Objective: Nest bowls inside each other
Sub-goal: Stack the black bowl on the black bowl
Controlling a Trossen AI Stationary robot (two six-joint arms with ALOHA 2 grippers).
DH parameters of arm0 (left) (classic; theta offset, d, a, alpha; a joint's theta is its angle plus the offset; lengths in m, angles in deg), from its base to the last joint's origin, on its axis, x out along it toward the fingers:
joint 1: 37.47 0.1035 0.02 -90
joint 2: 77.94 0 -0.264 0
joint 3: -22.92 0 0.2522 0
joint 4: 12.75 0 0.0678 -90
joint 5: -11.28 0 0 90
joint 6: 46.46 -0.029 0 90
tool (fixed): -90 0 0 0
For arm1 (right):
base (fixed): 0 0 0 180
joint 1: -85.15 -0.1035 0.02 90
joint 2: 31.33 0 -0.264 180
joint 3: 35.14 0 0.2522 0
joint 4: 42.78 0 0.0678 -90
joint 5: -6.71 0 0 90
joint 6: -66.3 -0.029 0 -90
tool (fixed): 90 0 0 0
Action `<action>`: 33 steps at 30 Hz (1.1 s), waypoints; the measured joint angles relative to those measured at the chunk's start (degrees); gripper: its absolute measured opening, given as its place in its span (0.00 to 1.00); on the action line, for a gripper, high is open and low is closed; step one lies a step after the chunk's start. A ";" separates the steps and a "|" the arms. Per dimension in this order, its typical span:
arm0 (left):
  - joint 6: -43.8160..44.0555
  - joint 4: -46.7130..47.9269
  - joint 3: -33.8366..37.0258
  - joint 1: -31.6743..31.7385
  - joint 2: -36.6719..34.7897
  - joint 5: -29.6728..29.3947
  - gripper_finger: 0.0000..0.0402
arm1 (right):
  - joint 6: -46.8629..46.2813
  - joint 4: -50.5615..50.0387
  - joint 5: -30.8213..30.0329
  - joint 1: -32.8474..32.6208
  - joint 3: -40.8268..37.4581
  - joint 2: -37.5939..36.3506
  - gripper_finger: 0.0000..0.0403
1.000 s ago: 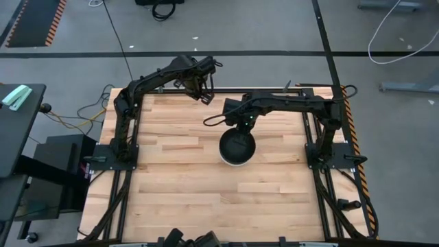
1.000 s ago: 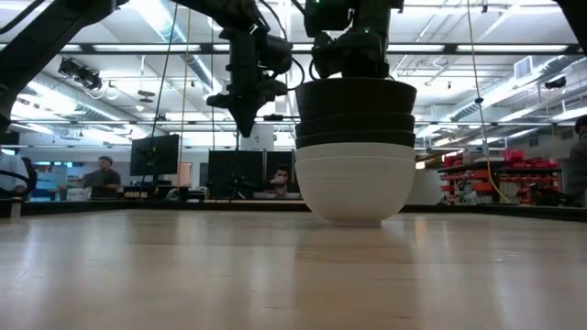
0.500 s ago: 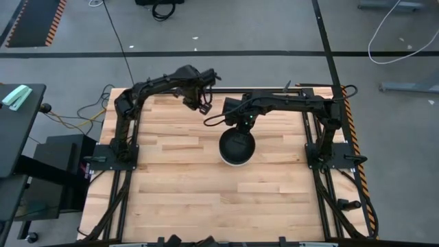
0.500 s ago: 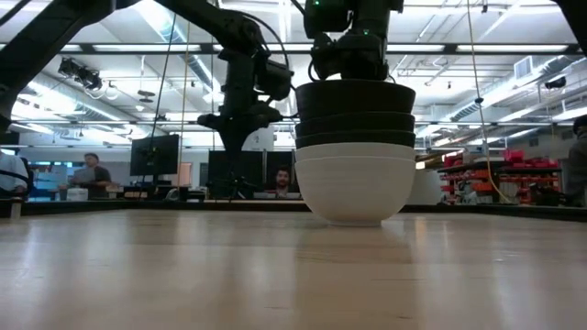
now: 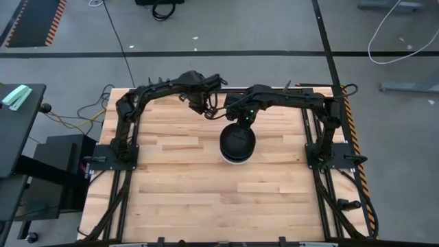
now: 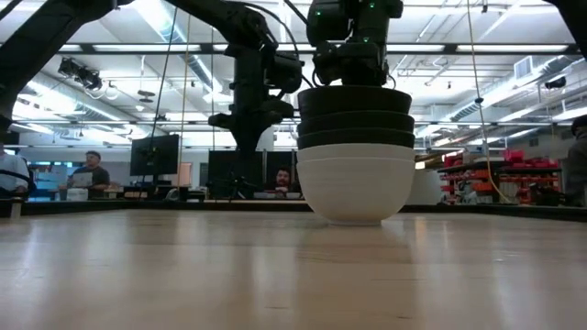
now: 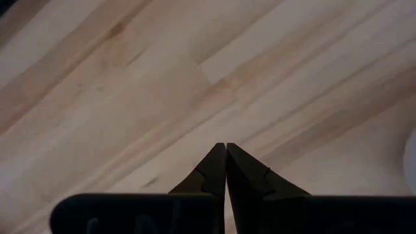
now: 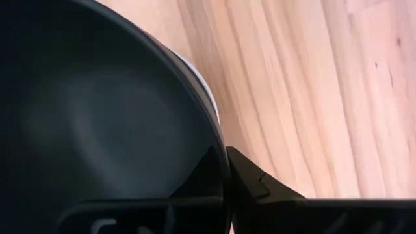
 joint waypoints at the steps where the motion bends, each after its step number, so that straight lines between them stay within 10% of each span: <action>1: 0.04 0.11 0.00 -0.19 0.00 0.04 0.04 | 0.07 0.02 -0.02 0.05 0.00 0.01 0.01; 19: 0.48 0.05 0.02 -2.64 0.00 0.06 0.05 | 0.87 0.48 1.46 -1.42 -0.15 3.32 0.02; 33: 1.85 0.10 0.02 -3.17 0.00 0.08 0.08 | 0.08 -0.86 1.46 -4.26 -0.24 2.67 0.22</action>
